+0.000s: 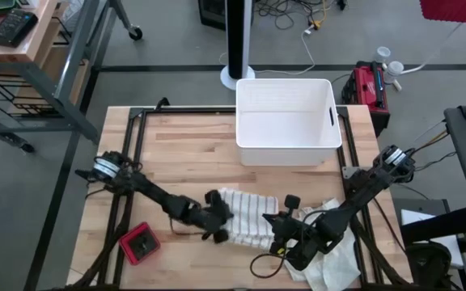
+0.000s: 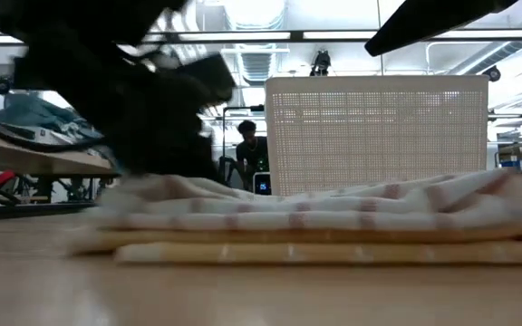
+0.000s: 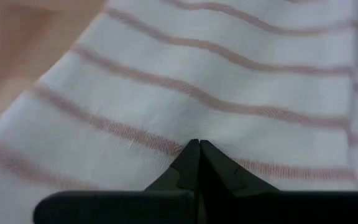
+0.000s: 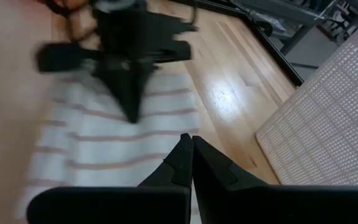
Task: Fold towel
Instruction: Stack the brown towel on top of the yellow towel, then fold the light gray patterned towel
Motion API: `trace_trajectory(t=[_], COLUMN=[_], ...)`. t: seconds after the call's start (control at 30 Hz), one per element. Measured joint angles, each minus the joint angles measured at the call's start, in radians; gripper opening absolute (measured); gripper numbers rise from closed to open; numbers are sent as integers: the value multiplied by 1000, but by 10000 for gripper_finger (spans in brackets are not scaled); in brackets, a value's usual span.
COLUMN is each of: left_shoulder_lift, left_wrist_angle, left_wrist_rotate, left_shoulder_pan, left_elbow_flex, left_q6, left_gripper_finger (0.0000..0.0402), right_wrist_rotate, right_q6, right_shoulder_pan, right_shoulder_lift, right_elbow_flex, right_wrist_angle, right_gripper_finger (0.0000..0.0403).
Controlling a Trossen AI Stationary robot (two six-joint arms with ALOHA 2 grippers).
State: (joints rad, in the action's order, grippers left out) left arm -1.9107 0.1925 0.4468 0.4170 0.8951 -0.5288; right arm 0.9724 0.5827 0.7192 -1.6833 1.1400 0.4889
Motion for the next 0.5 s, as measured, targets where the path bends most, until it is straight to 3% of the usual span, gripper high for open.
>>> trace_trajectory(t=[0.17, 0.27, 0.5], left_shoulder_lift=[22, 63, 174], left_wrist_angle=[9, 55, 63], left_wrist_rotate=[-67, -120, -120], left_shoulder_pan=[-42, -16, 65], left_elbow_flex=[-4, -6, -9], left_q6=[-9, 40, 184], left_gripper_finger=[0, 0, 0], right_wrist_rotate=[0, 0, -1], right_q6=[-5, -6, -1], right_shoulder_pan=[-5, -5, -5], right_shoulder_lift=[0, 0, 2], right_elbow_flex=[0, 0, 0], right_wrist_angle=[0, 0, 0], right_gripper_finger=[0, 0, 0])
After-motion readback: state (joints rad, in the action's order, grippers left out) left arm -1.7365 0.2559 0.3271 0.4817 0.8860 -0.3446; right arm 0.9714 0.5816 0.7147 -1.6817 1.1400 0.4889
